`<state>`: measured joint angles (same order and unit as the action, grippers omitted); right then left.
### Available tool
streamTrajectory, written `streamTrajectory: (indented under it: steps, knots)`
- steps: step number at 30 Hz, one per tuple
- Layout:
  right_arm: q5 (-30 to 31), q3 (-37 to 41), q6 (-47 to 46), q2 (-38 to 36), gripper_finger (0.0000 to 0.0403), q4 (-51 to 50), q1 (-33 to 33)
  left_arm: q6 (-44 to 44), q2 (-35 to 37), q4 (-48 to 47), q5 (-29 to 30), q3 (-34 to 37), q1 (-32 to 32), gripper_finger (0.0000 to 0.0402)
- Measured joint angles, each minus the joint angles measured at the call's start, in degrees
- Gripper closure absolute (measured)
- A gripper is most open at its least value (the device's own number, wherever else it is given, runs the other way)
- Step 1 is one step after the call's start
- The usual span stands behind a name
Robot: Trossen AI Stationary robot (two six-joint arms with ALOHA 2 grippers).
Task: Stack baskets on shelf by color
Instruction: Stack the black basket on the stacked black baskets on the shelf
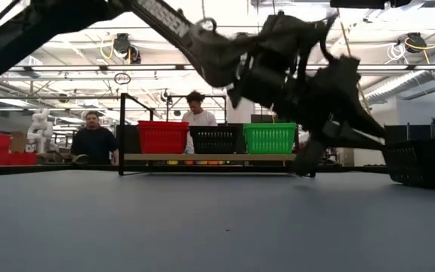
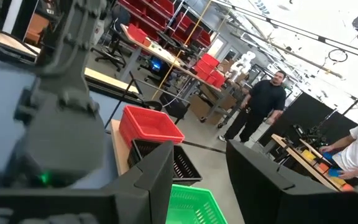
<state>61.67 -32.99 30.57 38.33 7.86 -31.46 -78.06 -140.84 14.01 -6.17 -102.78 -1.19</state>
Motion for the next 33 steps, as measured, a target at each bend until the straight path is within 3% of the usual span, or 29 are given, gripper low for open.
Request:
streamTrajectory:
  steps: [3,12,16,22,25,33]
  knots:
    - [0.65,0.0,0.04,0.04,0.0261,0.04,0.0,1.95,-2.71,-1.6,0.01,-3.36,0.77,0.0316]
    - [3.17,0.0,0.18,0.09,0.0261,-1.05,-0.04,-2.84,-7.71,-15.05,0.2,-15.78,-0.27,0.0316]
    - [3.15,0.0,0.28,0.09,0.0261,-1.51,-0.04,-4.03,-7.82,-14.22,-0.03,-15.96,-1.27,0.0328]
    - [3.12,0.0,0.28,0.09,0.0261,-1.95,-0.04,-3.91,-7.82,-15.23,0.06,-15.99,-2.91,0.0389]
    - [3.12,0.0,0.24,0.09,0.0261,-1.97,-0.04,-1.79,-7.82,-14.71,0.23,-16.01,-3.77,0.0385]
    - [3.06,0.0,-0.81,0.11,0.0261,-1.97,-0.04,-0.01,-6.55,-15.94,10.75,-15.98,-5.79,0.0393]
